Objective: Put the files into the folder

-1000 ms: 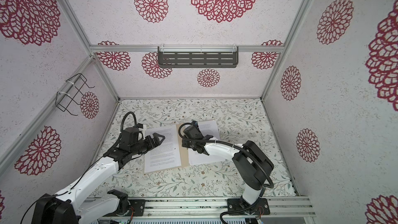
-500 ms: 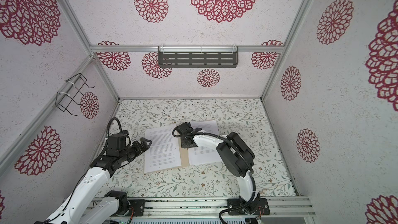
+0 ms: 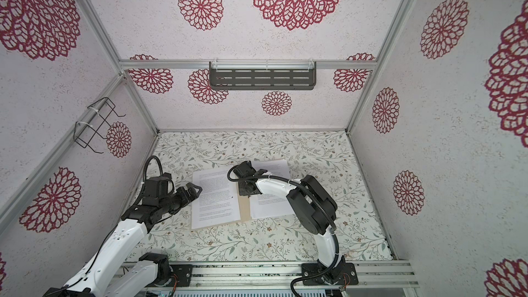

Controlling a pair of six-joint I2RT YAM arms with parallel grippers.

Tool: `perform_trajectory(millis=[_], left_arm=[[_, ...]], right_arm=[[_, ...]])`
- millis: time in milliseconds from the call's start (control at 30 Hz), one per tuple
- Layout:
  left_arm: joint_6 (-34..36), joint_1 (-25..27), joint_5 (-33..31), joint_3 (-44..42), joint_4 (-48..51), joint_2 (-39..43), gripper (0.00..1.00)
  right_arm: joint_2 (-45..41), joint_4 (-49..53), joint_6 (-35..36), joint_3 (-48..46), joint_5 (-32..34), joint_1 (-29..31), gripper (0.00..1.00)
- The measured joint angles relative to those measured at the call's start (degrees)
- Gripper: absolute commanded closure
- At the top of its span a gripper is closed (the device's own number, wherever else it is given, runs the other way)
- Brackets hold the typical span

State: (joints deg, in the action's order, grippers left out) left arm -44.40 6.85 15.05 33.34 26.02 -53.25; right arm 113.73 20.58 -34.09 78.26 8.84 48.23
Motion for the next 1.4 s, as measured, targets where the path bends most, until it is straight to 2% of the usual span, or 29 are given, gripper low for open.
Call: perform_trajectory(millis=[133,333,433,633,1000,1133,1400], left_arm=[[0.0,-0.1,0.1,0.0,0.0,0.5,0.03],[-0.2,-0.3,-0.2,0.0,0.1,0.9,0.03],[-1.3,-0.4,-0.9,-0.5,0.0,1.0,0.03],[-3.7,-0.4,-4.0,-2.7,0.4,1.2,0.03],[-5.2,-0.9,-6.9,-3.5,0.3,1.1,0.03],[-5.2,-1.0,-6.4,-4.1,-1.8,0.5,0.03],[-6.7,-2.0,-3.7,-7.1,-6.8,-4.1,0.03]], right_arm=[[1.0,-0.6,0.0,0.0,-0.3,0.1,0.74],[1.2,-0.6,0.0,0.0,0.1,0.2,0.81],[1.2,-0.7,-0.1,0.3,0.6,0.4,0.87],[0.5,-1.5,-0.5,-0.4,0.7,0.0,0.91],[-8.1,-12.0,-6.3,-10.9,-18.8,-8.9,0.94],[-10.3,-17.4,-9.2,-14.3,-25.2,-11.8,0.95],[-10.6,-27.2,-15.0,-20.1,-34.3,-13.7,0.96]])
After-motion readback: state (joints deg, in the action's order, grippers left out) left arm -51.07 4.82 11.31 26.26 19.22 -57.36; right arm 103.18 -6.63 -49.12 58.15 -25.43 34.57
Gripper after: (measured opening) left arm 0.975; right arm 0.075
